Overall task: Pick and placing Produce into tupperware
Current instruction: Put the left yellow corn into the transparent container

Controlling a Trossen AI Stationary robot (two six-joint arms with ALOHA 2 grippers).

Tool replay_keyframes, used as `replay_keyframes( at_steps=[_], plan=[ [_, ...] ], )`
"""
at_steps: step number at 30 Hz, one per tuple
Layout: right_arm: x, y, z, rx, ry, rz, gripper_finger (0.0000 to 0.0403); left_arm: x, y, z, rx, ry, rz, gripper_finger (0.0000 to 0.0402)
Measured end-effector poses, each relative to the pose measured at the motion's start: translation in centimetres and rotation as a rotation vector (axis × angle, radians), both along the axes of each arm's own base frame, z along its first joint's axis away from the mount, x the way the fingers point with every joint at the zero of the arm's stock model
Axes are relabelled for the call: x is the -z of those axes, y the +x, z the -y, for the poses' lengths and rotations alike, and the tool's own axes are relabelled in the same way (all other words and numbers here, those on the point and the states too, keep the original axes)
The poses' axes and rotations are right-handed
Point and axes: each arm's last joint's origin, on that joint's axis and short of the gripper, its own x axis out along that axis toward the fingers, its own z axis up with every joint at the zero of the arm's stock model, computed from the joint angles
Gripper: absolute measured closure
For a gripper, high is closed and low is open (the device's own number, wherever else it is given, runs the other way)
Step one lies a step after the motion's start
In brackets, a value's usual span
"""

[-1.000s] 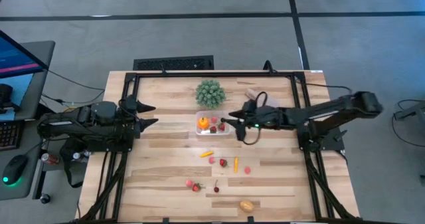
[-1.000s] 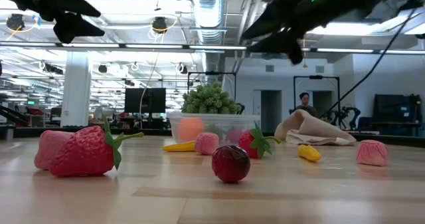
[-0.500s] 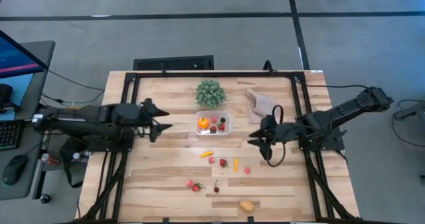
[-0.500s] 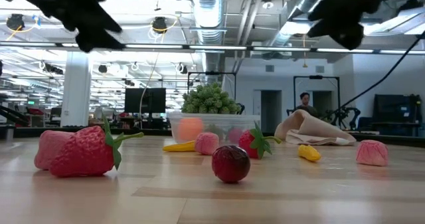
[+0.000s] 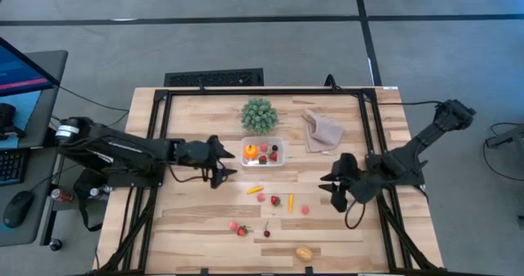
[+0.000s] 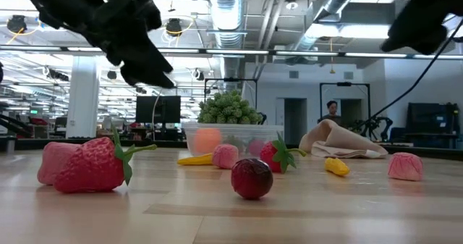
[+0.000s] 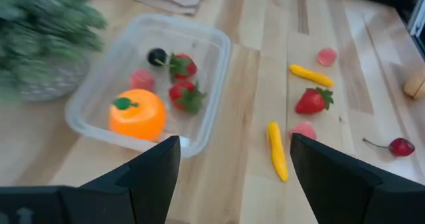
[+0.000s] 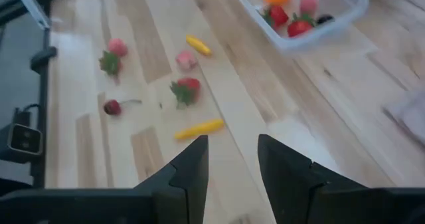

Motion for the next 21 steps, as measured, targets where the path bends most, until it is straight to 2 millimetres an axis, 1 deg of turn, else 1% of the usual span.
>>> replay_keyframes(
  at_steps=[5,9,16,21],
  plan=[
    [0.5,-1.6,-0.8,0.038,-0.008,-0.031,0.028,1.9,1.4,1.5,0.033,-0.032,-0.027,0.0127],
    [0.7,-2.9,-1.4,0.078,-0.022,-0.024,0.0281,2.9,2.0,2.7,0.01,-0.04,-0.027,0.0127],
    [1.0,-4.8,-1.8,0.143,-0.039,0.012,0.0282,4.1,3.0,4.7,0.016,-0.018,-0.045,0.0127],
    [1.1,-5.6,-1.8,0.164,-0.038,0.018,0.0282,4.9,4.2,5.8,0.026,0.008,-0.075,0.0127]
  ],
)
